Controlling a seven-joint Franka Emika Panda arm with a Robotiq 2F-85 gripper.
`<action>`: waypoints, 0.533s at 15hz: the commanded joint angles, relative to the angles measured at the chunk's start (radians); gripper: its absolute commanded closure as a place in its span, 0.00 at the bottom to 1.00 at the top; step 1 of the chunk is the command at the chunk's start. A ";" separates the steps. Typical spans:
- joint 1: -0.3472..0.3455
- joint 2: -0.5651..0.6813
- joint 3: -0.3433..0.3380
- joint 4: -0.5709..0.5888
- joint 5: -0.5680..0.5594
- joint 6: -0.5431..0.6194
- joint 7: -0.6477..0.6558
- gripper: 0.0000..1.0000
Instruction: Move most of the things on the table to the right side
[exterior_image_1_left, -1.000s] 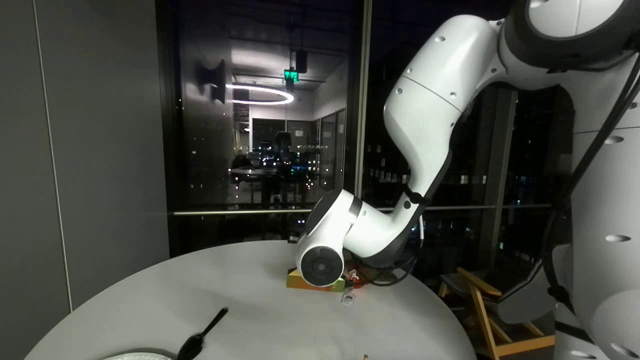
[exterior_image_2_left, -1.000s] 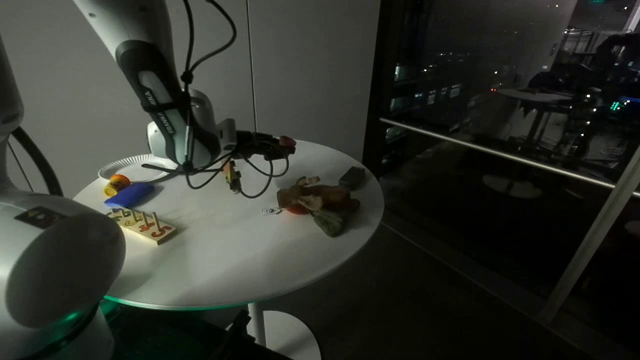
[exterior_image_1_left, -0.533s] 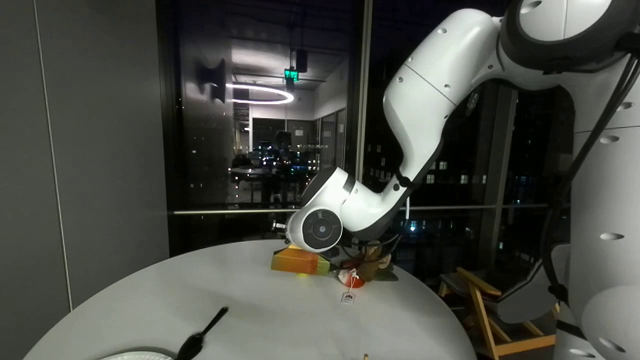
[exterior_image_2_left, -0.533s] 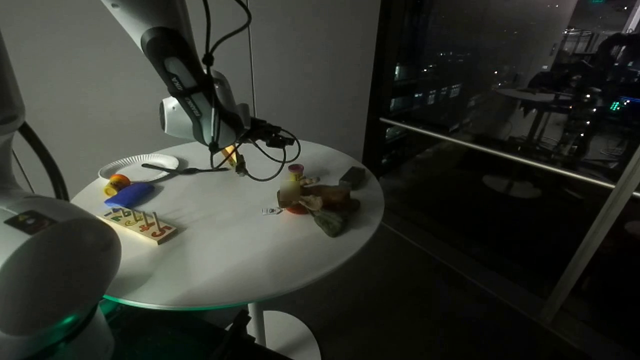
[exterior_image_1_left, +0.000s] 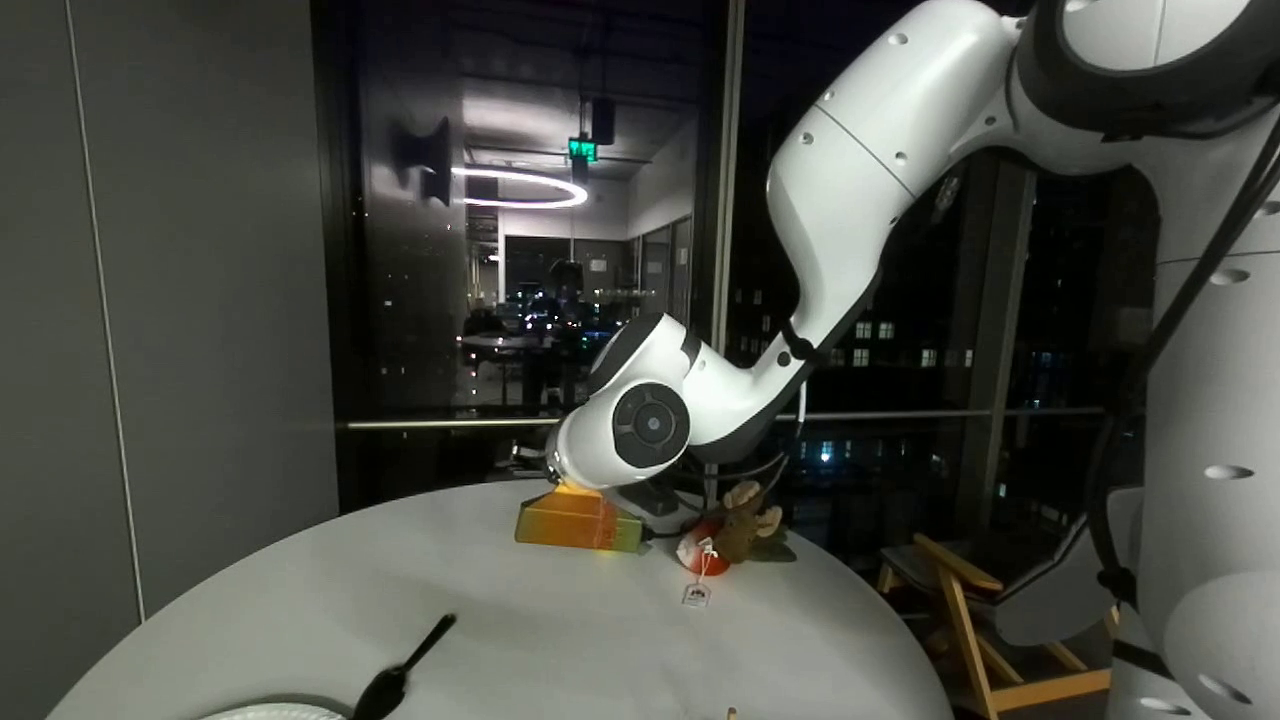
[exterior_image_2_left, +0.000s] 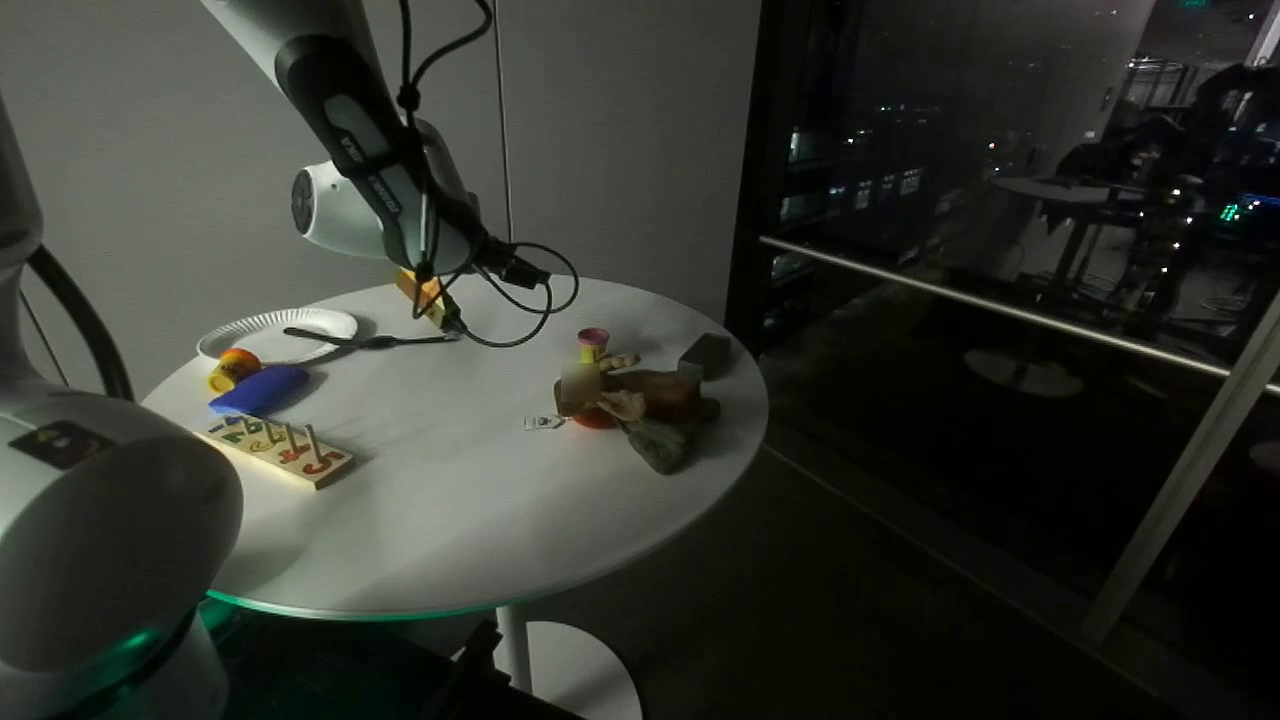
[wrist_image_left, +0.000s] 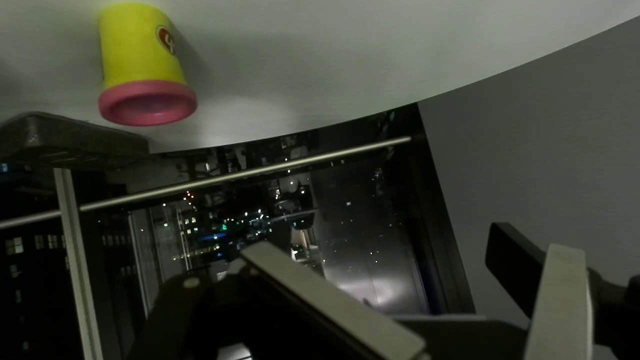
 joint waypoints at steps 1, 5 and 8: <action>-0.001 -0.001 0.001 0.000 0.005 0.001 -0.005 0.00; 0.008 0.004 0.020 0.027 -0.014 0.258 0.038 0.00; 0.027 -0.019 0.052 -0.014 0.004 0.416 0.024 0.00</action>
